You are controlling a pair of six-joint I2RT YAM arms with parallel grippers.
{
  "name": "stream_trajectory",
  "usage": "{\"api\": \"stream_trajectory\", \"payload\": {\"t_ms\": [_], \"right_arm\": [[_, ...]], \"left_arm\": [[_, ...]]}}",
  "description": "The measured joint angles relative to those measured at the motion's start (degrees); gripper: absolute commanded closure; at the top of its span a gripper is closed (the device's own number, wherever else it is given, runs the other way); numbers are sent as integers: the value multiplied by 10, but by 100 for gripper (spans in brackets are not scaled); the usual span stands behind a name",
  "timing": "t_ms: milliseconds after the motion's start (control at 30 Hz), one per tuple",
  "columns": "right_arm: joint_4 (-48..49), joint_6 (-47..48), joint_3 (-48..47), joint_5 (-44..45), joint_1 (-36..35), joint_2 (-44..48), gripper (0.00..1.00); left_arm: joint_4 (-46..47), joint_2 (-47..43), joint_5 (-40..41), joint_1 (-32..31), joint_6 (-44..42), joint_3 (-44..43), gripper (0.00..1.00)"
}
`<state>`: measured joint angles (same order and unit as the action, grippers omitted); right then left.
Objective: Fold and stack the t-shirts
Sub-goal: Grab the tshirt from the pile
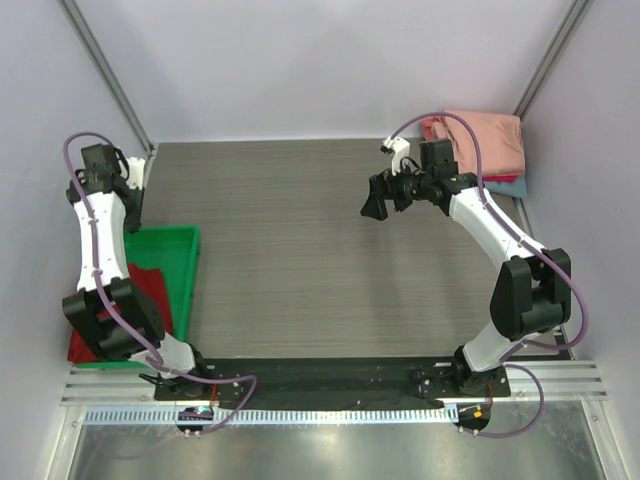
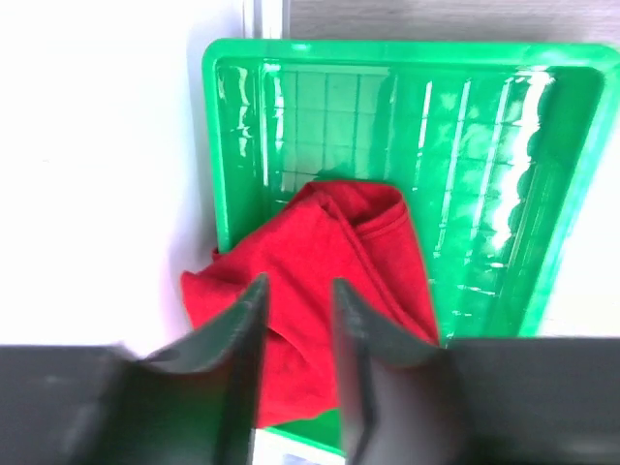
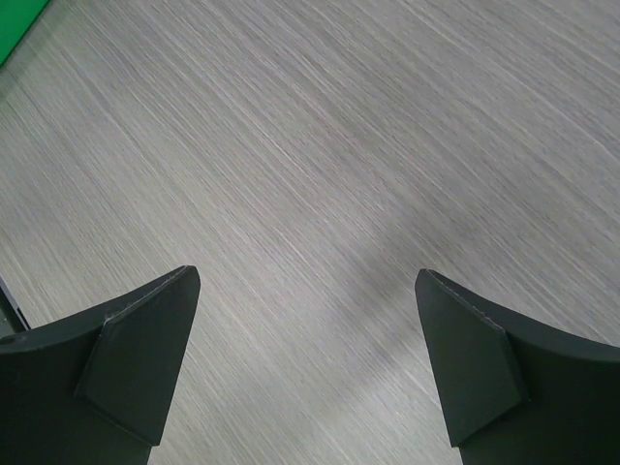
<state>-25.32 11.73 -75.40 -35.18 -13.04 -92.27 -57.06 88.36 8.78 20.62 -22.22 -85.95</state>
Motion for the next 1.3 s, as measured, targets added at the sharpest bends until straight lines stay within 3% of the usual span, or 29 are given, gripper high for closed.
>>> {"api": "stream_trajectory", "payload": {"t_ms": [100,400,867,1000,1133,1167,1300], "right_arm": [[2,0,-5,-1,-1,0,0],[-1,0,-5,-3,-1,0,0],[-39,35,-15,-3,-1,0,0],[-40,45,-15,-3,-1,-6,0],[-47,49,-15,-3,-1,-8,0],[-47,50,-15,-3,-1,-8,0],[-52,51,-15,-1,-1,-6,0]], "left_arm": [[-12,3,-5,-3,9,0,51],[-12,139,33,-4,8,42,51],[16,194,88,9,-6,41,52],[20,219,100,24,-13,40,65],[19,240,101,31,-20,33,86],[19,241,101,31,-20,32,97],[17,239,95,31,-22,28,100]]}}
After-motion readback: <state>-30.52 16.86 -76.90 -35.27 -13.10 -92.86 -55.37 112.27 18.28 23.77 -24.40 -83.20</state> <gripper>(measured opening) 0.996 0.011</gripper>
